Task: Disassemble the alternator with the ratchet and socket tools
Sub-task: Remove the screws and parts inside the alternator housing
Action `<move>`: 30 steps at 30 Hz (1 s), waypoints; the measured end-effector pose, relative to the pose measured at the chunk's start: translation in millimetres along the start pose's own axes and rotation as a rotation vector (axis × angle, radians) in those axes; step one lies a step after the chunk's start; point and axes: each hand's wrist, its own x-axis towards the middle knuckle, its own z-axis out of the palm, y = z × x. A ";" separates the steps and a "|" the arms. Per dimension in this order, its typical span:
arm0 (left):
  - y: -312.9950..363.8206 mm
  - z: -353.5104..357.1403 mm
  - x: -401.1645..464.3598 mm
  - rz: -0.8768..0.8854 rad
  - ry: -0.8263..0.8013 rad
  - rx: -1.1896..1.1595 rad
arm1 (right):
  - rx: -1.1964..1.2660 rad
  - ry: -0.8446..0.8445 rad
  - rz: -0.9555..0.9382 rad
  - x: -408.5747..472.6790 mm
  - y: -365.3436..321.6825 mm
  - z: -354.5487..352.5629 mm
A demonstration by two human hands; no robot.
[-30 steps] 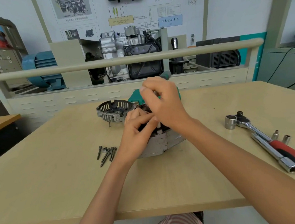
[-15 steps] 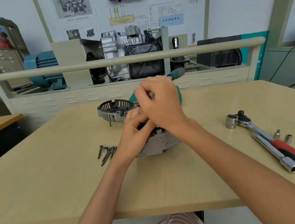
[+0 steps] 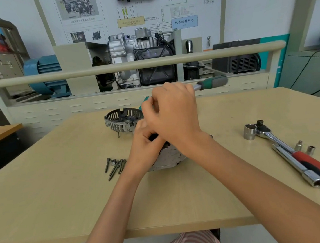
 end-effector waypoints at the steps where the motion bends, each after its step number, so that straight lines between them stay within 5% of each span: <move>1: 1.1 -1.2 0.1 -0.003 -0.011 0.001 | 0.108 -0.017 -0.009 2.2 2.4 0.1; 6: 0.3 -5.0 -0.3 0.009 -0.066 0.025 | 0.620 -0.115 -0.007 11.2 8.8 -1.2; 9: -1.2 -3.8 0.9 0.053 -0.032 0.043 | 0.692 -0.117 0.008 9.9 9.7 -2.9; 15: -2.6 1.7 1.1 0.072 0.040 0.032 | -0.316 -0.021 -0.031 -4.7 2.5 0.0; 17: -0.9 2.9 0.1 0.052 0.035 0.029 | -0.340 -0.026 -0.022 -3.5 0.7 -0.4; 24: 0.3 -2.4 -0.8 0.009 -0.049 -0.003 | 0.401 -0.093 -0.048 10.1 8.7 0.6; 27: -1.3 -3.0 0.3 0.026 -0.065 0.012 | 0.793 -0.186 0.110 14.4 12.8 0.6; 30: -2.0 -1.7 1.4 0.052 -0.018 0.042 | 0.727 -0.127 0.120 11.4 10.4 2.0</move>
